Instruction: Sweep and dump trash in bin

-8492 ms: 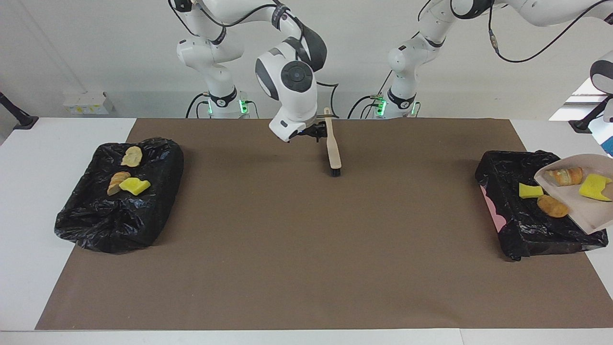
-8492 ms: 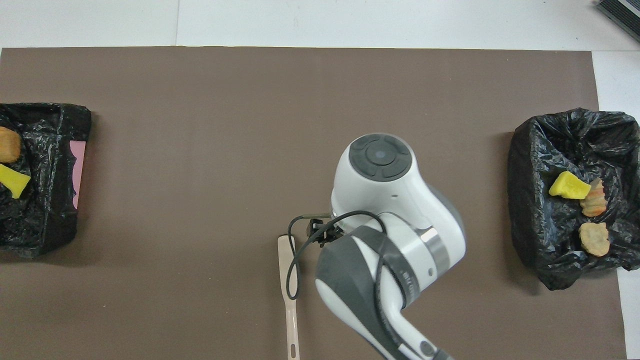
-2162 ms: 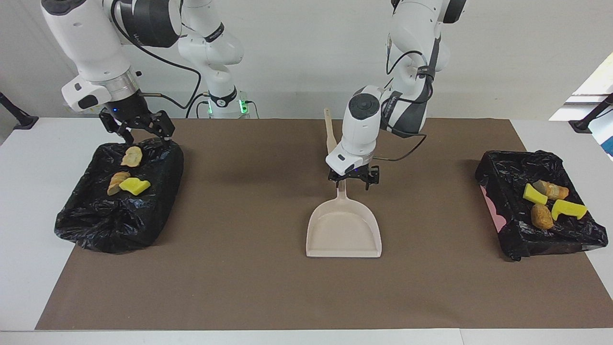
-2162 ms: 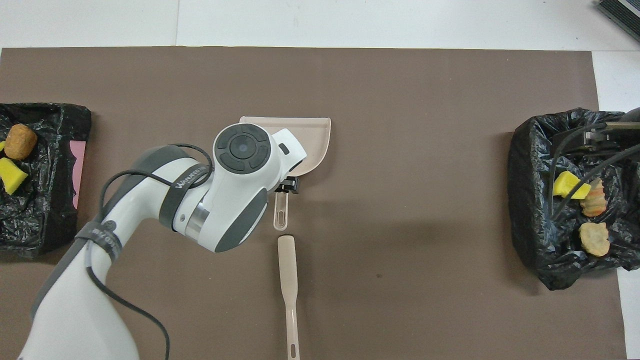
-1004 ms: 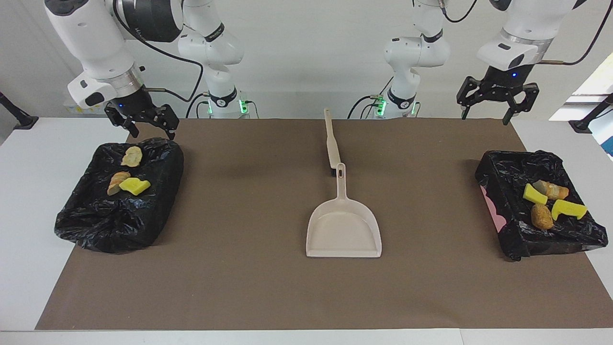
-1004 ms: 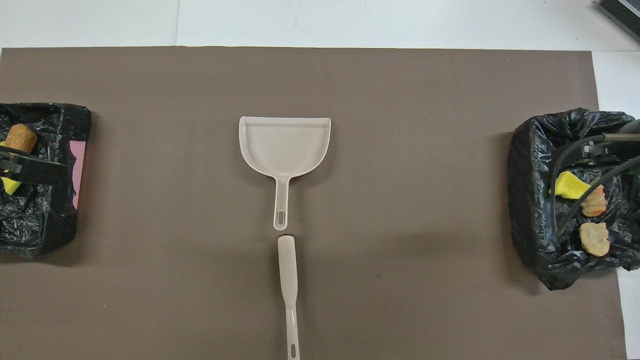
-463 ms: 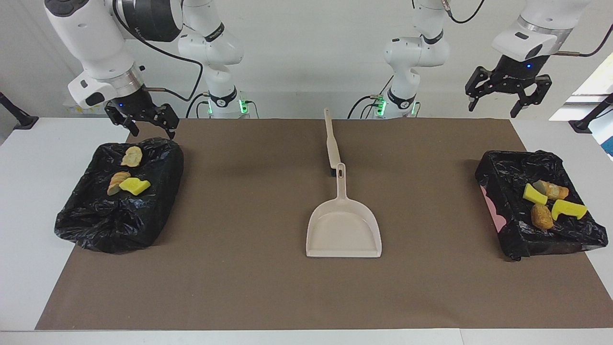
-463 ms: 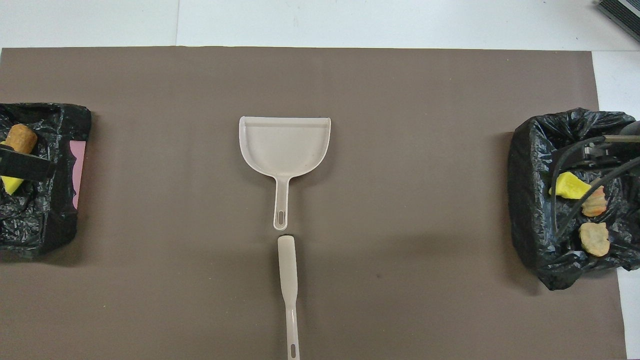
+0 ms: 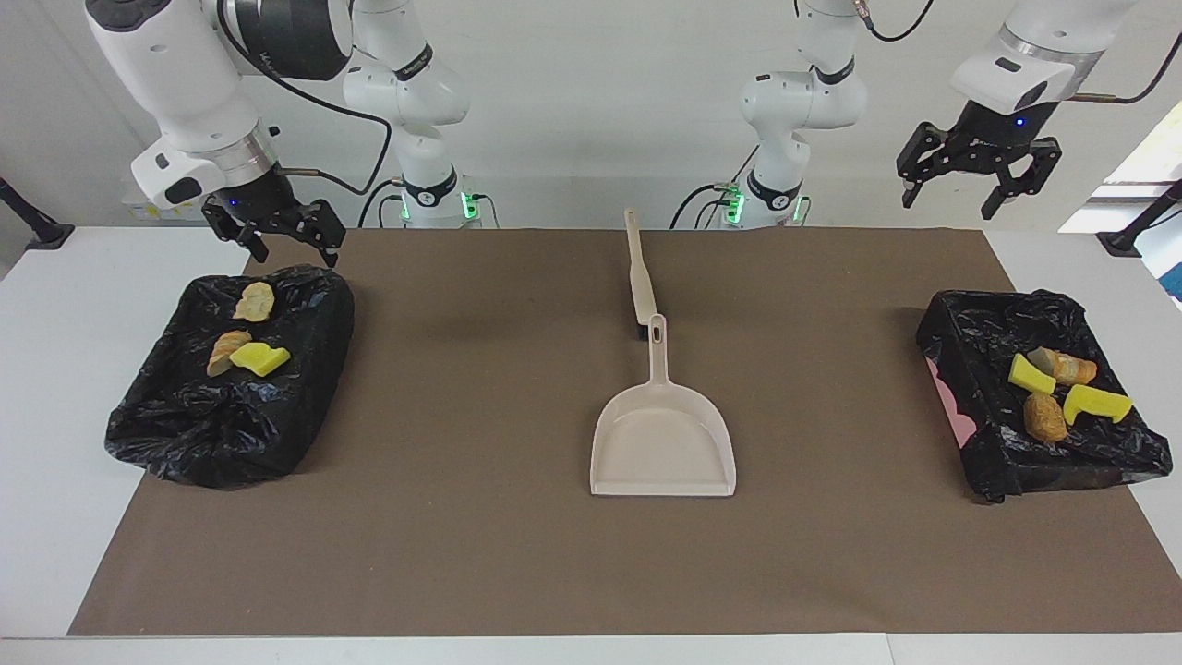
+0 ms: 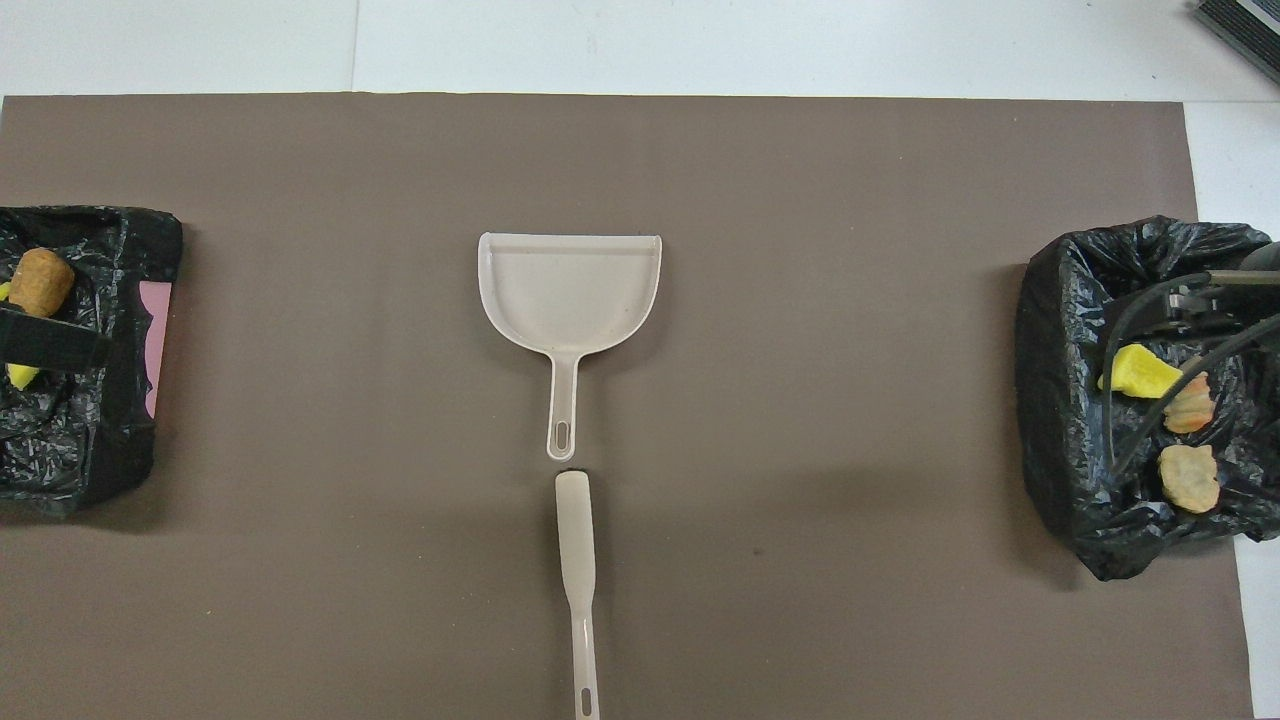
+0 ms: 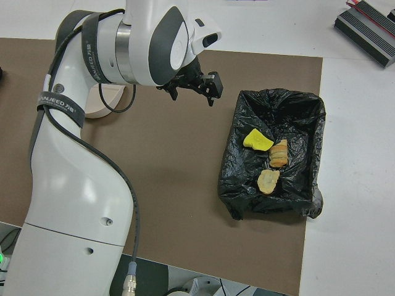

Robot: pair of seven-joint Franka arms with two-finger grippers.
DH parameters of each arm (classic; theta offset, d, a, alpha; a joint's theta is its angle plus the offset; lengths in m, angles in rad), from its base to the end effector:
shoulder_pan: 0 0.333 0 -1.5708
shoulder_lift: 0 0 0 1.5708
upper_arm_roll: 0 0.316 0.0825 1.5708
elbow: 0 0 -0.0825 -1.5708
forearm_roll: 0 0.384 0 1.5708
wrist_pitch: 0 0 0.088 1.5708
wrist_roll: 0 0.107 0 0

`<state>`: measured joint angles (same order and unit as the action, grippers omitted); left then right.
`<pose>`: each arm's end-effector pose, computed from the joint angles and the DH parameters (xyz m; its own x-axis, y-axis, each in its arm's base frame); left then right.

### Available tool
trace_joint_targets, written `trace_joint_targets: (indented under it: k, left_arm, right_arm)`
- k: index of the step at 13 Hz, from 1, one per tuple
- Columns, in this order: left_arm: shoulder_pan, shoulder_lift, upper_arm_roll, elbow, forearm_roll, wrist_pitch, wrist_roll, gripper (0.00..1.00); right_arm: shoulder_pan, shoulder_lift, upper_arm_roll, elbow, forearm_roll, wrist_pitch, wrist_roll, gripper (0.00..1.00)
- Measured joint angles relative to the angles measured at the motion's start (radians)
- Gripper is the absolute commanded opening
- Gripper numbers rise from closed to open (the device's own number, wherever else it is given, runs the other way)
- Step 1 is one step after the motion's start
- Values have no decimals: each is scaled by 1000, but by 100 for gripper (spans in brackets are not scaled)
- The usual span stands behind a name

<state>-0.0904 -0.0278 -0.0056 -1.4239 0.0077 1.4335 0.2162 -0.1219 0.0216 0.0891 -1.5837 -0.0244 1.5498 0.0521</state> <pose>0.5271 -0.0499 0.6955 0.9514 -0.3061 0.0349 -0.3057 -0.9520 -0.0156 0.5574 -0.0215 0.6047 0.9949 -0.0852 -0.0541 -0.0839 -0.9962 0.0253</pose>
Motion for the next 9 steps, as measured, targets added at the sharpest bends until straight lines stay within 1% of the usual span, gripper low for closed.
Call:
trace_joint_targets:
  k: [9]
  left_arm:
    - [23,0,3,-2,-6,0,-43,100]
  right_arm:
    - [0,-2,0,0,0,0,0,100]
